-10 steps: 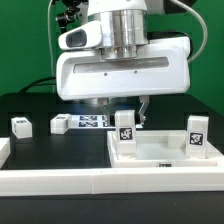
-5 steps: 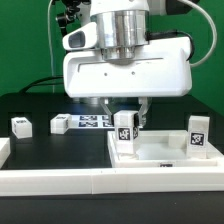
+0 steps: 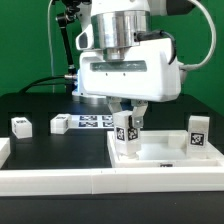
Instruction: Assemble square table
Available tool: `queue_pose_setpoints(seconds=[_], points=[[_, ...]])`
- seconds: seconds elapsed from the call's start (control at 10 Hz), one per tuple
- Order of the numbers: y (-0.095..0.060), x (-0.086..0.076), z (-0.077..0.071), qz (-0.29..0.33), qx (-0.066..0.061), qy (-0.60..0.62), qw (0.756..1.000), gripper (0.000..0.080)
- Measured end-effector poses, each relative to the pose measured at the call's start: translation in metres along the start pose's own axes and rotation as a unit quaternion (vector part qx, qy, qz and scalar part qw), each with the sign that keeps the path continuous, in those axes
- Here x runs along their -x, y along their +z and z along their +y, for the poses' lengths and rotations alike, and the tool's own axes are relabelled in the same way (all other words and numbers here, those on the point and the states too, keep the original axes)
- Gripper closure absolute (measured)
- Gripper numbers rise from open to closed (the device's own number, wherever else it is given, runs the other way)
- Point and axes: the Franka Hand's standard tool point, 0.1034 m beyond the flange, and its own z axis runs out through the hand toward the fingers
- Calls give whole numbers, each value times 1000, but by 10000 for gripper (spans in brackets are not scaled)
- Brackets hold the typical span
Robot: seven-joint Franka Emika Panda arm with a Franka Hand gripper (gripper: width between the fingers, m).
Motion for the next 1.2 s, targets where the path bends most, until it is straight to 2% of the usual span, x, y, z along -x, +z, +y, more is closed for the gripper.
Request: queue_pose_setpoints(seconds=[0.5, 0.9, 1.1, 1.2], points=[[0, 0, 0, -6, -3, 171, 985, 509], [1, 0, 0, -7, -4, 187, 982, 508], [0, 0, -1, -5, -7, 127, 992, 197], [0, -1, -2, -1, -10, 52, 999, 164]])
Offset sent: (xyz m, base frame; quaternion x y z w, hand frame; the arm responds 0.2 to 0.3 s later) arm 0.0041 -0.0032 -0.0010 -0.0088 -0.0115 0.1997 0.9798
